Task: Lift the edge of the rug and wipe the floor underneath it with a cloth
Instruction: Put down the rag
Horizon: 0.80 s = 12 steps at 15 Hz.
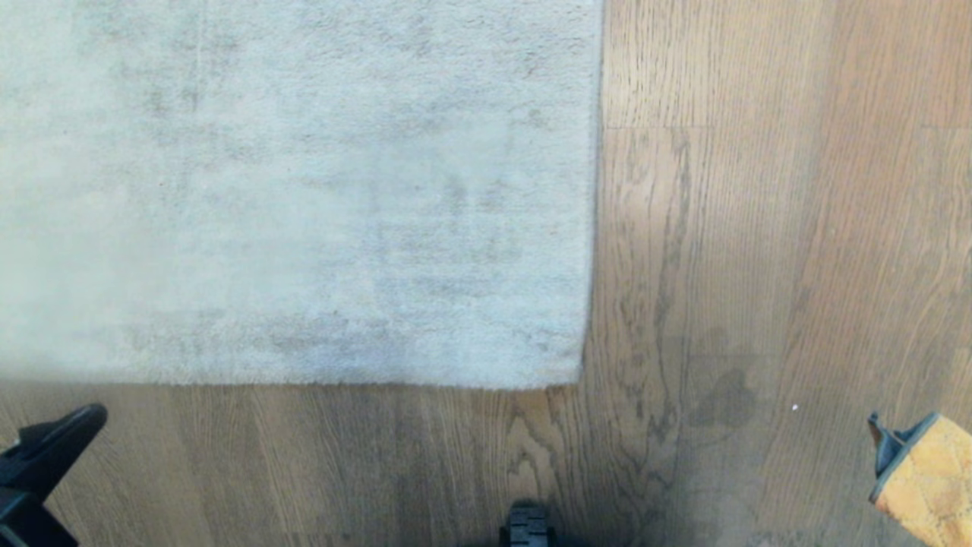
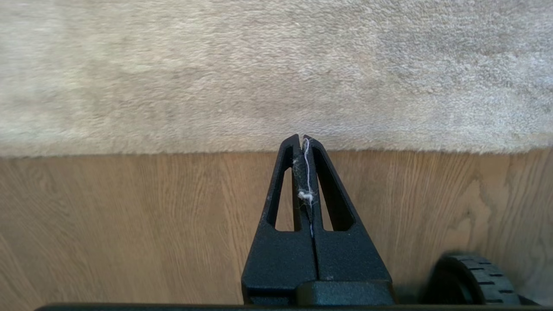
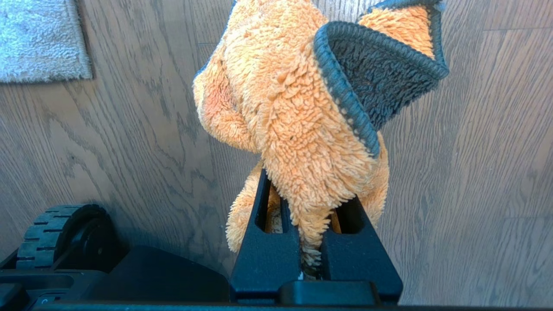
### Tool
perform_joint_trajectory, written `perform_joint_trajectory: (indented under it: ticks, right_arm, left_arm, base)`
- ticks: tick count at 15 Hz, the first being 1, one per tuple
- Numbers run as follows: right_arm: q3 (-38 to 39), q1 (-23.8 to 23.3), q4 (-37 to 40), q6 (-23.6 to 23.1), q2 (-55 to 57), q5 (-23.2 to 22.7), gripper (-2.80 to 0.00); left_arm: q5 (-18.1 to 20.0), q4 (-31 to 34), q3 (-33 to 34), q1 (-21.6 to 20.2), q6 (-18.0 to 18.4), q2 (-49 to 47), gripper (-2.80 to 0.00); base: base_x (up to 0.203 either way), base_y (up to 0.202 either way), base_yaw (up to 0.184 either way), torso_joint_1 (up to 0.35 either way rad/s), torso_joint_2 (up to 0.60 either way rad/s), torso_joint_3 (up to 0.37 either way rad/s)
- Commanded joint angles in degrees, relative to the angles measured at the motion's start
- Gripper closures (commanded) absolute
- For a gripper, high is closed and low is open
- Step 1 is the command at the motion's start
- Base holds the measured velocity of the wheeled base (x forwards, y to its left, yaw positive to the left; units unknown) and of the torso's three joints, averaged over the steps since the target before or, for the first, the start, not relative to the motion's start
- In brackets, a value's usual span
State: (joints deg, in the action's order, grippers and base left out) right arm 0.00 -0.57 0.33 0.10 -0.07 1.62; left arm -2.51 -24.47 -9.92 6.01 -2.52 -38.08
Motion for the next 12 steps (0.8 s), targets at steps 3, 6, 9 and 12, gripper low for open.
perform_joint_trajectory:
  ticks: [3, 6, 9, 12]
  right_arm:
    - [0.0, -0.04, 0.02, -0.01, 0.07, 0.05, 0.0]
    - [0.0, -0.04, 0.02, -0.01, 0.07, 0.05, 0.0]
    - [0.0, 0.04, 0.02, -0.01, 0.07, 0.05, 0.0]
    - [0.0, -0.04, 0.02, -0.01, 0.07, 0.05, 0.0]
  left_arm:
    - [3.6, -5.16, 9.15, -3.38, -0.13, 12.18, 0.0]
    - [3.66, -2.98, 9.91, -3.0, -0.03, 17.4, 0.0]
    - [3.78, 8.82, 8.0, -3.57, 0.01, 24.39, 0.0]
    - [4.01, 13.99, 7.23, -5.19, -0.01, 30.01, 0.0]
  base:
    - [0.0, 0.0, 0.0, 0.0, 0.0, 0.0]
    - [0.0, 0.0, 0.0, 0.0, 0.0, 0.0]
    - [0.0, 0.0, 0.0, 0.0, 0.0, 0.0]
    - [0.0, 0.0, 0.0, 0.0, 0.0, 0.0]
